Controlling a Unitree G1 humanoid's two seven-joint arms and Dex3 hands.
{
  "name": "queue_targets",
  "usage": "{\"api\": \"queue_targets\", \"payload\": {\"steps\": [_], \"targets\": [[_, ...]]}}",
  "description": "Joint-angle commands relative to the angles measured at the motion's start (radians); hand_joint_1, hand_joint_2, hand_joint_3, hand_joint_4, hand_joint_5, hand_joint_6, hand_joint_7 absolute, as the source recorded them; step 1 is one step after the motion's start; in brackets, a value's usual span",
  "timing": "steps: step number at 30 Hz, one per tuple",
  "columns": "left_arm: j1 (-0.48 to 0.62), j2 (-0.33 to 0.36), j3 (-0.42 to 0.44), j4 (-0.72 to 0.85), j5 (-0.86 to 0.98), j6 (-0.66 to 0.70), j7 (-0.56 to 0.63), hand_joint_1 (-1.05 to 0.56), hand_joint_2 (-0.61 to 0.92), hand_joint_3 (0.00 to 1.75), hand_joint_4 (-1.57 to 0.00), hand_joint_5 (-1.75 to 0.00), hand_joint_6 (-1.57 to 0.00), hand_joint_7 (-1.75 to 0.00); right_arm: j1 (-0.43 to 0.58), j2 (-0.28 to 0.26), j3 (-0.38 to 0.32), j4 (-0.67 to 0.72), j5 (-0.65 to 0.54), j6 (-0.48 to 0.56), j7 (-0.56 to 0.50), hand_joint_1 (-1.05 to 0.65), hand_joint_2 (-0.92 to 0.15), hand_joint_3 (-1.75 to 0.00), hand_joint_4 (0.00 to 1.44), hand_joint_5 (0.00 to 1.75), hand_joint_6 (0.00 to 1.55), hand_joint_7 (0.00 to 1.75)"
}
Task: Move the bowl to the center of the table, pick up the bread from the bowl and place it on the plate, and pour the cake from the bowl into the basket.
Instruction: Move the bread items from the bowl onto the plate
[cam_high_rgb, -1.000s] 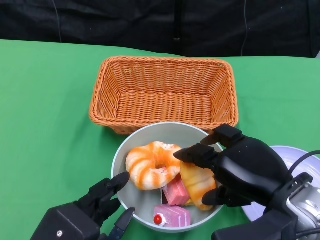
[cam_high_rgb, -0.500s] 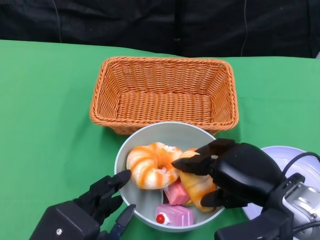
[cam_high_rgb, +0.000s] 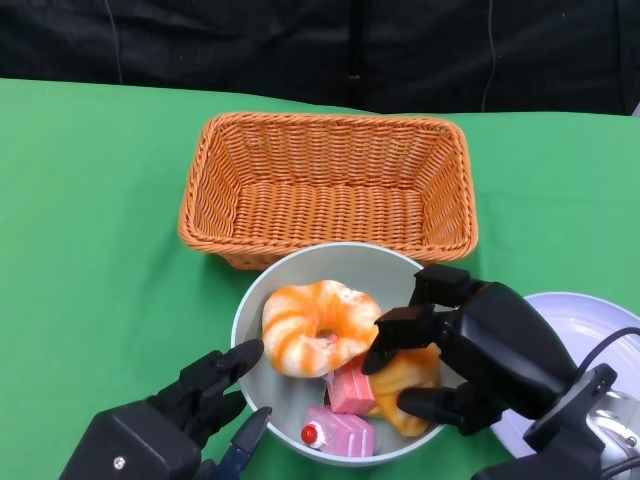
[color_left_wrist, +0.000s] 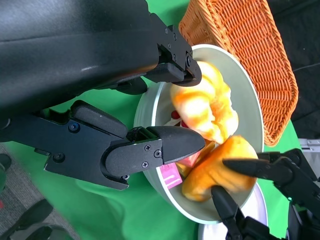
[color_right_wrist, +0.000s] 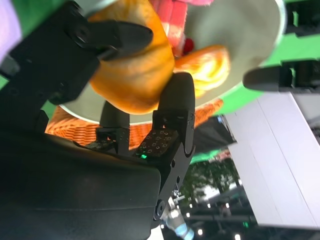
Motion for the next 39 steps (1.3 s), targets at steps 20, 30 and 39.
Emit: {"api": "queue_targets", "payload": {"steps": [20, 30, 39], "targets": [[-0.005, 0.010, 0.005, 0.000, 0.003, -0.016, -0.010, -0.64, 0.92, 0.65, -0.28, -0.43, -0.38, -0.06, 0.012, 0.070, -0.124, -0.120, 0.294, -0.160, 0.014, -0.11, -0.06, -1.75, 1.05, 1.75, 0.93, 1.56], [-0.001, 0.010, 0.011, -0.005, -0.003, -0.011, -0.011, -0.64, 0.92, 0.65, -0.27, -0.45, -0.38, -0.06, 0.024, 0.107, -0.225, -0.185, 0.452, -0.162, 0.072, 0.04, -0.10, -1.75, 1.08, 1.75, 0.92, 1.62], [0.001, 0.011, 0.013, -0.007, -0.005, -0.005, -0.012, -0.64, 0.92, 0.64, -0.26, -0.47, -0.38, -0.05, -0.010, 0.100, -0.363, -0.181, 0.470, -0.131, 0.074, -0.10, -0.16, -1.72, 1.06, 1.75, 0.91, 1.59]]}}
